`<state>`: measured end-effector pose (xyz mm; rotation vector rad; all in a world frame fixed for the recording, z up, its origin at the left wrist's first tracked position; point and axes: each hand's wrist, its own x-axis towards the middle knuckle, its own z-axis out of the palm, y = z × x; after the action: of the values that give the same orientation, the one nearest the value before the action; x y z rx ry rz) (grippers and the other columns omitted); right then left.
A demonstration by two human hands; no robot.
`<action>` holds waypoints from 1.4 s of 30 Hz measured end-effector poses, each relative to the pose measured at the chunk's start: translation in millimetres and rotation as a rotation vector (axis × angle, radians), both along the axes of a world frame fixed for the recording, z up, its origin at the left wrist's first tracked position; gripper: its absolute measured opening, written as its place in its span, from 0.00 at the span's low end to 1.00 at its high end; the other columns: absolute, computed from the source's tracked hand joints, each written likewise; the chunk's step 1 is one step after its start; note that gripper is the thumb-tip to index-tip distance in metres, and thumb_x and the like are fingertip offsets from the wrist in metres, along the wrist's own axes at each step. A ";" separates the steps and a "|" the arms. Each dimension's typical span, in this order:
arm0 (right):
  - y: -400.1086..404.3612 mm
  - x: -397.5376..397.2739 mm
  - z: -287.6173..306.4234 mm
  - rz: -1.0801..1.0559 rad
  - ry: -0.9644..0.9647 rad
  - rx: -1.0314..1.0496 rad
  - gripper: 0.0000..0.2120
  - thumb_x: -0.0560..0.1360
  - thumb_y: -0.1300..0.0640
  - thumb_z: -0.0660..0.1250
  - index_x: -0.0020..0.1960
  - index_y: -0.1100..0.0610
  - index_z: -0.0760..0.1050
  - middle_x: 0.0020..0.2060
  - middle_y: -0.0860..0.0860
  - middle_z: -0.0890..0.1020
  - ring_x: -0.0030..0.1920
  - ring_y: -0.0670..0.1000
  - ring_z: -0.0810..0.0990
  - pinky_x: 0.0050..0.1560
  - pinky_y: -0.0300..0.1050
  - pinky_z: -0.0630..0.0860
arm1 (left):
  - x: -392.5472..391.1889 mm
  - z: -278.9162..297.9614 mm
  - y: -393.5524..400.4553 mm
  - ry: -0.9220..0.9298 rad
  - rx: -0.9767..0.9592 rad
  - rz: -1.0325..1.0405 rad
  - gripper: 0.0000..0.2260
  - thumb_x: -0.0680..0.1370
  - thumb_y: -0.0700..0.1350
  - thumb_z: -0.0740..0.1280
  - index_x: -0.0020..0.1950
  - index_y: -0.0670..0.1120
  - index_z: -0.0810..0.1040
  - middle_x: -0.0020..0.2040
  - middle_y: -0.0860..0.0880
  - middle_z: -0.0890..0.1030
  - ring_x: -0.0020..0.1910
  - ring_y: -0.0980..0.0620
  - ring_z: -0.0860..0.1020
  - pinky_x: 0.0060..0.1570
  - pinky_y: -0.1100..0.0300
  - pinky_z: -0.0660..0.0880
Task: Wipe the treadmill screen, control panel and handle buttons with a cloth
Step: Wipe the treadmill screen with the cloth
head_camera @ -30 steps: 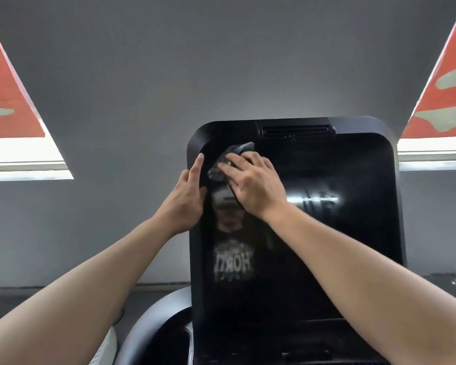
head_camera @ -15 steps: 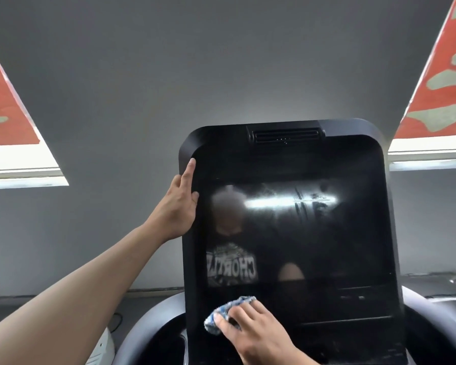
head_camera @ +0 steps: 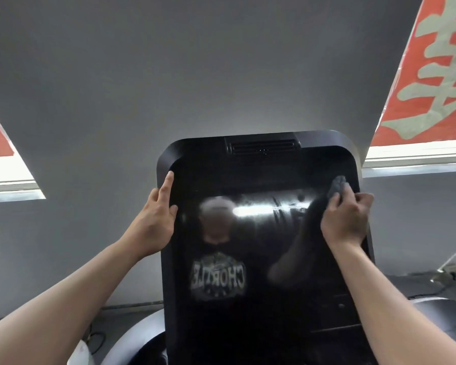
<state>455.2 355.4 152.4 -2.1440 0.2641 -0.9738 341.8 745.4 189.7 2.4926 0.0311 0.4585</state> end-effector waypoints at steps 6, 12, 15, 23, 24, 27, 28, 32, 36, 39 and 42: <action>130.0 -44.6 -29.3 0.247 -0.210 -0.304 0.22 0.78 0.65 0.68 0.72 0.65 0.76 0.50 0.60 0.76 0.52 0.63 0.76 0.57 0.57 0.76 | 1.0 -0.7 -1.8 -0.019 0.011 0.021 0.34 0.87 0.43 0.59 0.86 0.58 0.41 0.70 0.45 0.67 0.67 0.41 0.71 0.62 0.58 0.63; 221.5 -141.1 -82.1 0.867 -0.080 -0.605 0.26 0.77 0.60 0.57 0.75 0.59 0.71 0.57 0.55 0.75 0.55 0.61 0.76 0.52 0.59 0.80 | -1.6 -1.5 -4.4 -0.039 0.014 0.022 0.34 0.87 0.42 0.59 0.86 0.56 0.42 0.70 0.44 0.67 0.68 0.40 0.71 0.65 0.56 0.64; 195.7 -148.6 -82.4 0.971 -0.022 -0.491 0.20 0.81 0.60 0.60 0.72 0.56 0.72 0.56 0.52 0.73 0.55 0.58 0.77 0.55 0.57 0.80 | -2.8 -0.3 -2.7 -0.021 0.015 0.013 0.34 0.87 0.42 0.58 0.86 0.56 0.42 0.74 0.43 0.65 0.71 0.41 0.69 0.66 0.58 0.62; -16.1 -75.4 -61.0 -0.025 0.074 0.065 0.19 0.83 0.58 0.64 0.73 0.59 0.76 0.56 0.64 0.75 0.53 0.69 0.78 0.59 0.65 0.78 | -0.2 0.5 -0.4 -0.005 0.015 -0.013 0.35 0.87 0.42 0.58 0.85 0.58 0.39 0.69 0.45 0.66 0.67 0.41 0.71 0.62 0.58 0.64; -13.1 -67.0 -64.7 -0.060 0.103 0.070 0.20 0.84 0.59 0.63 0.75 0.59 0.75 0.57 0.65 0.74 0.55 0.71 0.77 0.61 0.68 0.77 | 0.1 0.2 -0.1 -0.008 0.016 -0.013 0.35 0.87 0.42 0.58 0.85 0.58 0.39 0.69 0.45 0.66 0.67 0.41 0.71 0.62 0.59 0.63; 40.7 -56.0 -71.9 -0.009 -0.007 -0.046 0.21 0.82 0.63 0.64 0.74 0.64 0.74 0.53 0.65 0.74 0.55 0.69 0.75 0.60 0.66 0.78 | 0.3 -0.7 1.4 -0.006 0.024 -0.011 0.35 0.87 0.42 0.58 0.85 0.58 0.40 0.72 0.44 0.65 0.68 0.42 0.71 0.62 0.60 0.63; 65.2 -56.7 -71.8 0.032 -0.058 -0.106 0.22 0.80 0.64 0.65 0.74 0.64 0.74 0.51 0.64 0.75 0.55 0.67 0.74 0.59 0.63 0.78 | 0.1 -0.8 1.4 -0.009 0.024 -0.010 0.35 0.87 0.42 0.58 0.86 0.57 0.40 0.72 0.44 0.65 0.68 0.42 0.71 0.62 0.60 0.63; 171.7 -106.5 -84.0 0.466 -0.187 -0.439 0.26 0.76 0.65 0.67 0.74 0.62 0.74 0.53 0.59 0.78 0.53 0.62 0.77 0.56 0.57 0.78 | -0.4 -0.1 0.3 -0.009 0.032 -0.008 0.35 0.87 0.42 0.58 0.86 0.57 0.40 0.72 0.44 0.65 0.67 0.41 0.71 0.62 0.60 0.63; 200.6 -184.7 -135.6 0.863 -0.134 -0.606 0.28 0.72 0.57 0.65 0.73 0.54 0.75 0.52 0.49 0.76 0.49 0.53 0.80 0.42 0.46 0.81 | -4.1 3.2 -2.5 0.011 0.025 -0.006 0.35 0.87 0.41 0.58 0.85 0.57 0.39 0.71 0.45 0.65 0.67 0.43 0.71 0.62 0.60 0.63; 175.3 -190.4 -163.6 0.885 0.039 -0.637 0.28 0.51 0.44 0.81 0.51 0.45 0.86 0.43 0.43 0.74 0.39 0.47 0.76 0.27 0.42 0.77 | -5.7 5.4 -3.5 0.013 0.023 -0.011 0.35 0.87 0.42 0.57 0.85 0.57 0.39 0.65 0.50 0.65 0.61 0.45 0.73 0.60 0.59 0.66; 113.3 -178.8 -156.3 0.928 0.129 -0.574 0.28 0.42 0.31 0.74 0.40 0.40 0.85 0.38 0.40 0.78 0.37 0.46 0.78 0.32 0.53 0.82 | -6.4 6.1 -1.0 0.021 0.019 -0.013 0.35 0.87 0.42 0.58 0.85 0.58 0.39 0.63 0.52 0.64 0.58 0.50 0.71 0.61 0.57 0.67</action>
<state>276.4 468.7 -3.9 -2.4083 -0.9852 -0.3679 335.4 744.4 195.8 2.5150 0.0192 0.4287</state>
